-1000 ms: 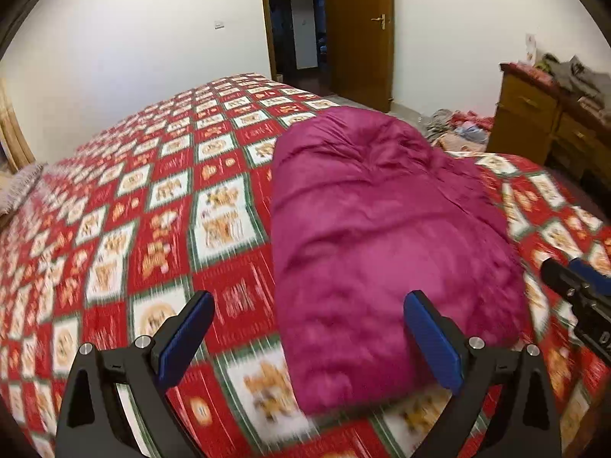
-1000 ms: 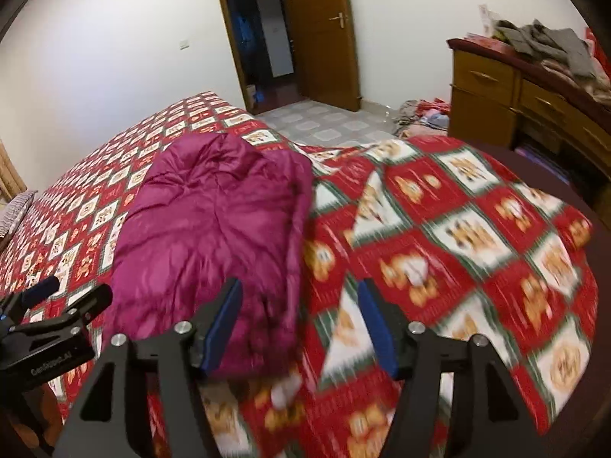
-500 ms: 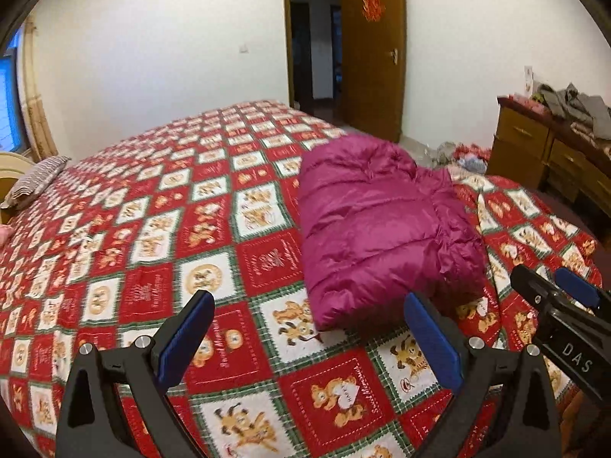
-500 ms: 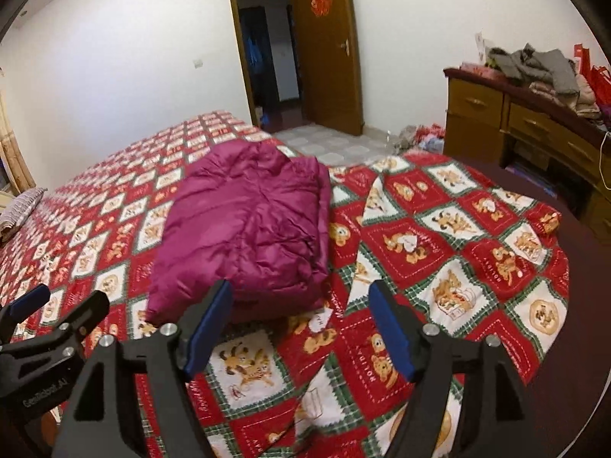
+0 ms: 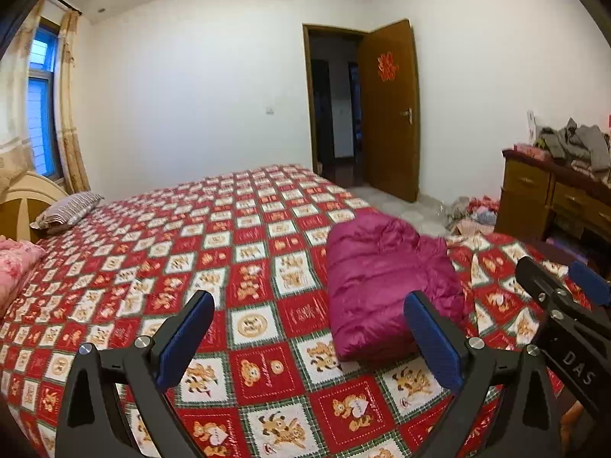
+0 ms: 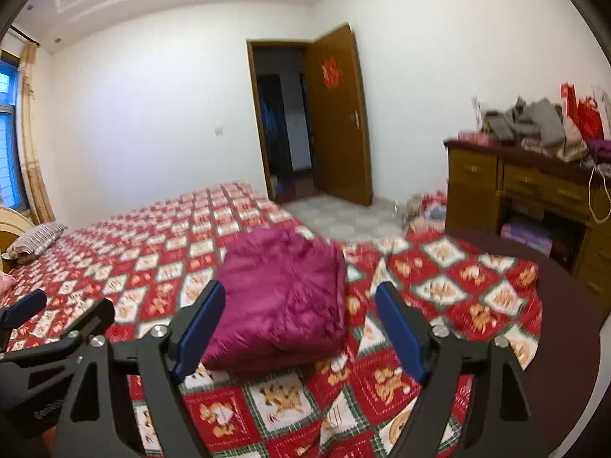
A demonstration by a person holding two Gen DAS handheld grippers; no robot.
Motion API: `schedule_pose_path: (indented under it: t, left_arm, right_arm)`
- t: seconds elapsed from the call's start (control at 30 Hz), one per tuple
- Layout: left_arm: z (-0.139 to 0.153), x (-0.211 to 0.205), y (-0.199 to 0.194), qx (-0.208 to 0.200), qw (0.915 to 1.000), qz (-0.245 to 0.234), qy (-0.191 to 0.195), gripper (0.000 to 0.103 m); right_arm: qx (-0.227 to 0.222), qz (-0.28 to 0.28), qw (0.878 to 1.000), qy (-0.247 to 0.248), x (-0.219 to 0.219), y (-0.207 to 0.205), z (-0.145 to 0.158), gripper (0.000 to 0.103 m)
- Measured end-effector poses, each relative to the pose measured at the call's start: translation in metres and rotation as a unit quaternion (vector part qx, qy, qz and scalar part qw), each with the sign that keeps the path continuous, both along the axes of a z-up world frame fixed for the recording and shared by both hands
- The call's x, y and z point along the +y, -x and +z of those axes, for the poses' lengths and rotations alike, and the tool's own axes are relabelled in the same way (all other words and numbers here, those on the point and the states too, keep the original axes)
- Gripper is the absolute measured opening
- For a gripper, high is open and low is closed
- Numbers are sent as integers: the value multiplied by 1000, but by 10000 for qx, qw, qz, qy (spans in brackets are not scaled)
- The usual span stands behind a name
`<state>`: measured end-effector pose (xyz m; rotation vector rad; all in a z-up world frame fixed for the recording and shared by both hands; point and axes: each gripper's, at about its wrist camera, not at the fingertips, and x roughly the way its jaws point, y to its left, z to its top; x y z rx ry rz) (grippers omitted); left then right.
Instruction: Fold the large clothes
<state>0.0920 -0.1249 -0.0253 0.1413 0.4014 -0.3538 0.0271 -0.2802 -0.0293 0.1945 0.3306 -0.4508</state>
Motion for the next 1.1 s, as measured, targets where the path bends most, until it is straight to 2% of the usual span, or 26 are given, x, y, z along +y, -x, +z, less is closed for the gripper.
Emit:
schedule_pose_path:
  t: [0.27, 0.5, 0.53, 0.6, 0.8, 1.1]
  left_arm:
    - [29, 9, 14, -357, 9992, 120, 102, 100]
    - [41, 12, 19, -459, 9985, 235, 210, 100]
    - [41, 12, 20, -461, 9984, 257, 226, 100]
    - [43, 11, 21, -442, 9983, 260, 273, 100]
    - [49, 7, 28, -521, 9983, 203, 187, 100]
    - [55, 12, 36, -657, 9973, 244, 203, 100]
  right_arm:
    - [-464, 105, 9983, 345, 10, 5, 30, 89]
    - [-417, 434, 9941, 905, 13, -1, 49, 89]
    - [-429, 451, 9937, 931, 12, 3, 50, 92]
    - [-442, 471, 9939, 890, 9, 9, 49, 96]
    - [-559, 382, 9964, 505, -11, 16, 47, 96]
    - [-956, 324, 9935, 535, -7, 29, 56, 96]
